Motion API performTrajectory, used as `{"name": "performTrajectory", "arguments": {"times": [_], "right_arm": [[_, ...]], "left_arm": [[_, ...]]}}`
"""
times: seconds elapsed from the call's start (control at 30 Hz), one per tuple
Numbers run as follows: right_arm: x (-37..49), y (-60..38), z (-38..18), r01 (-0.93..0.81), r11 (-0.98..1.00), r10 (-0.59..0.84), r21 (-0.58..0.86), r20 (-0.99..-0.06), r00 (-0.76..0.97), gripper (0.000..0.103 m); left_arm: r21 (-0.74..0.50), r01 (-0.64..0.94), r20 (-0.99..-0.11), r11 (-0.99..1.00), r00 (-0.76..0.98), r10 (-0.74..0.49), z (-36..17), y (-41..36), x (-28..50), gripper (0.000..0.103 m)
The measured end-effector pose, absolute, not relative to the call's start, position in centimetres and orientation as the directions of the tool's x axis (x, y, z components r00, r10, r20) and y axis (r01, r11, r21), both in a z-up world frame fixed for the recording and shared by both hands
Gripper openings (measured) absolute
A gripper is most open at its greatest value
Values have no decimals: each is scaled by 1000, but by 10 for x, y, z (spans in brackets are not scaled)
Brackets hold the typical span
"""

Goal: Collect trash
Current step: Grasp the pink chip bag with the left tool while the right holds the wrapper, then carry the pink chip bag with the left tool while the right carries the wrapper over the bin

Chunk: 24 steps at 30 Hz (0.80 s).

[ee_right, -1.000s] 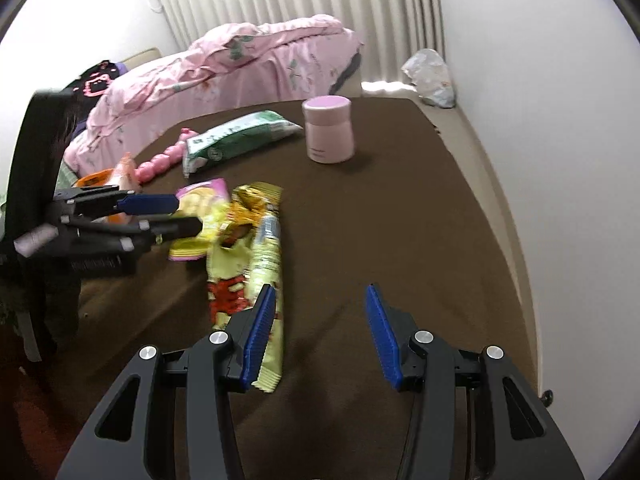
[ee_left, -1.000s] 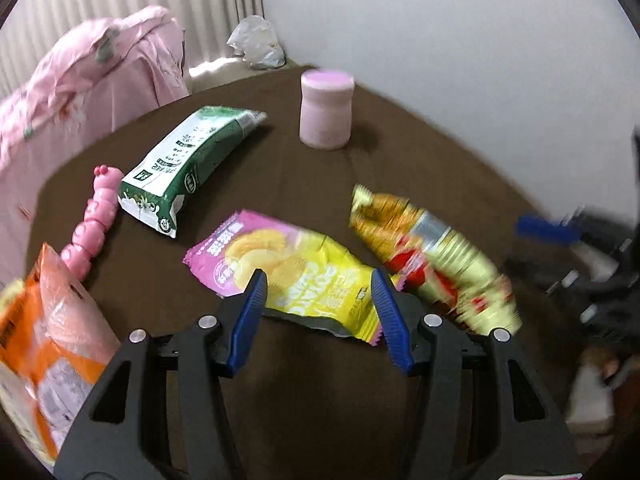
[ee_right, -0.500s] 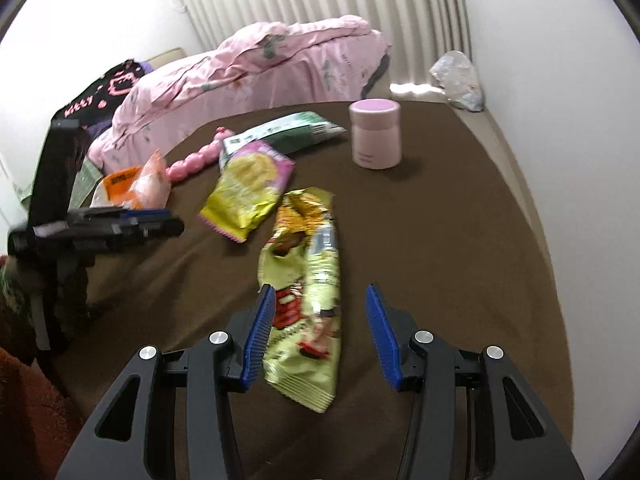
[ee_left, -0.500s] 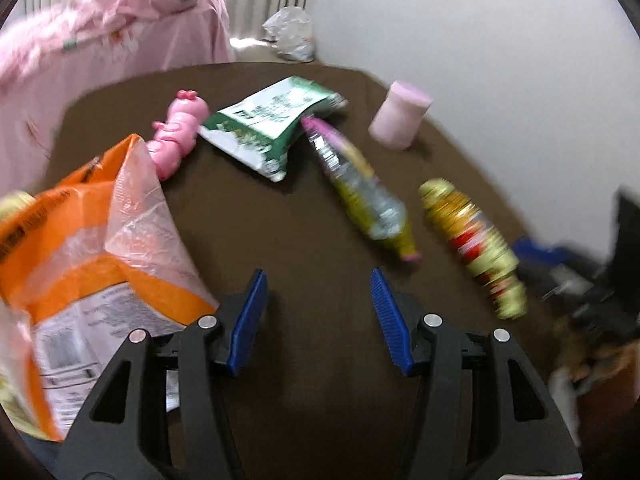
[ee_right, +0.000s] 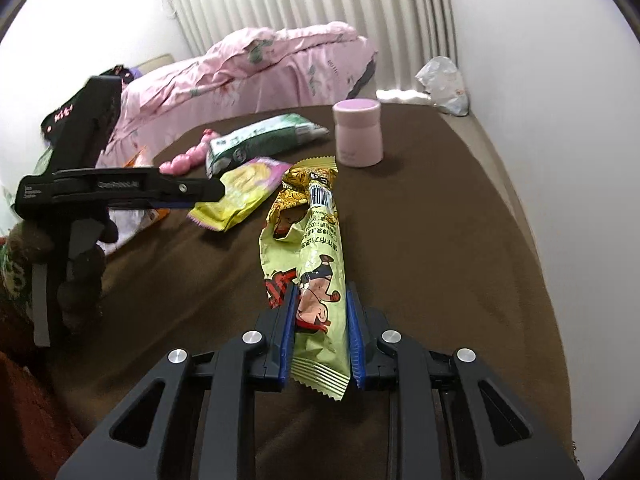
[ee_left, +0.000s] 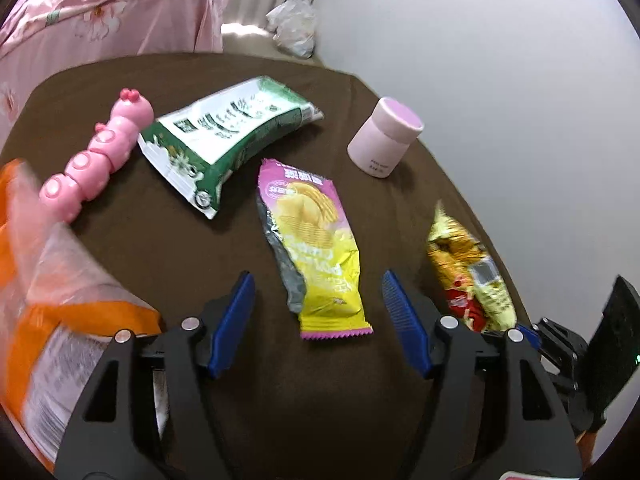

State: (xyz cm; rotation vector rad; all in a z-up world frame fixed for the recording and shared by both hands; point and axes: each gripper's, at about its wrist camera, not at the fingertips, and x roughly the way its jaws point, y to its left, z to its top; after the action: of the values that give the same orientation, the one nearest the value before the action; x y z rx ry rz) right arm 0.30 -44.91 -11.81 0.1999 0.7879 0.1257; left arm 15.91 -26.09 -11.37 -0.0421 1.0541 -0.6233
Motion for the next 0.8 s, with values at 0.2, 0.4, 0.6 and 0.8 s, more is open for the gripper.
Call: {"name": "performTrajectory", "arguments": {"times": [0.2, 0.4, 0.6, 0.8], "right_arm": [[4, -447, -119, -27, 972, 186, 234, -691, 699, 22], [0, -442, -105, -35, 976, 175, 215, -676, 716, 22], [-3, -433, -78, -40, 980, 160, 196, -645, 747, 22], [-3, -408, -36, -93, 984, 165, 152, -582, 796, 22]], "left_arm": [[-326, 422, -822, 846, 317, -474, -122, -267, 161, 11], [-329, 451, -771, 829, 378, -512, -100, -250, 144, 3], [-234, 500, -705, 834, 503, -500, -55, -231, 112, 3], [-146, 498, -628, 855, 621, -469, -14, -199, 80, 4]]}}
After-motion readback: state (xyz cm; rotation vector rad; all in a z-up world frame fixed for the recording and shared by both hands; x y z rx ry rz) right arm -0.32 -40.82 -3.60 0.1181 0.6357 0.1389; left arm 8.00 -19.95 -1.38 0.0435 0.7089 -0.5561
